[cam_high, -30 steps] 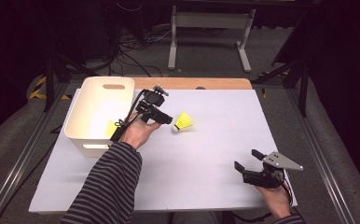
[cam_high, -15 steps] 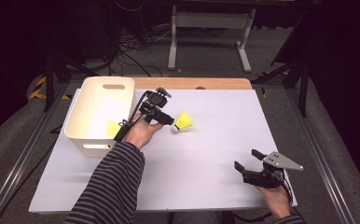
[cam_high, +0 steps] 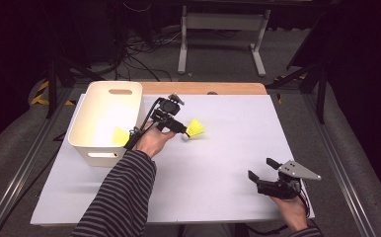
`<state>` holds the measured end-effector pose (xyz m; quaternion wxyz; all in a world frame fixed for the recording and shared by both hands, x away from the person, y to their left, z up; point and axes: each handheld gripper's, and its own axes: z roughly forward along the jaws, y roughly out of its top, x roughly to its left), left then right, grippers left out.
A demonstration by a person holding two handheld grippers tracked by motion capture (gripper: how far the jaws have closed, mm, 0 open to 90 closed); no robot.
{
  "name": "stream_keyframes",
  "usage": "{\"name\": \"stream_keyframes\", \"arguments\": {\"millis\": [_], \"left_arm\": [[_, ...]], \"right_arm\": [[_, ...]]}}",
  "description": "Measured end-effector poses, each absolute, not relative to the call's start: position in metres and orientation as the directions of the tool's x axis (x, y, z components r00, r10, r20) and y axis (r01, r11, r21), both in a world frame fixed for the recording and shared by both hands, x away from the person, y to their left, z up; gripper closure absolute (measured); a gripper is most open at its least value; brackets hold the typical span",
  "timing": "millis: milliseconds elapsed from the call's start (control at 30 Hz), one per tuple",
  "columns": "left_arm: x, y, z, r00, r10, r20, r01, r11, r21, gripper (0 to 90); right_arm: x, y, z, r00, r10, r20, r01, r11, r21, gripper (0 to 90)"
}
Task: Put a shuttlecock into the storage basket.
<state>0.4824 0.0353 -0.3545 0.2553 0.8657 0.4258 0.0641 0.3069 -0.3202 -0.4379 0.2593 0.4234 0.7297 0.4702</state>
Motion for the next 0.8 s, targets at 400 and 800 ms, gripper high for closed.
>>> {"name": "stream_keyframes", "arguments": {"millis": [400,800], "left_arm": [[0.486,0.029,-0.362,0.636,0.765,-0.101,0.704,-0.522,0.482,44.4],[0.491,0.025,-0.368,0.631,0.768,-0.105,0.713,-0.522,0.468,43.8]], "right_arm": [[0.307,-0.321,-0.438,-0.508,0.861,0.023,0.374,0.197,0.906,14.7],[0.307,-0.320,-0.438,-0.510,0.860,0.024,0.373,0.196,0.907,14.7]]}}
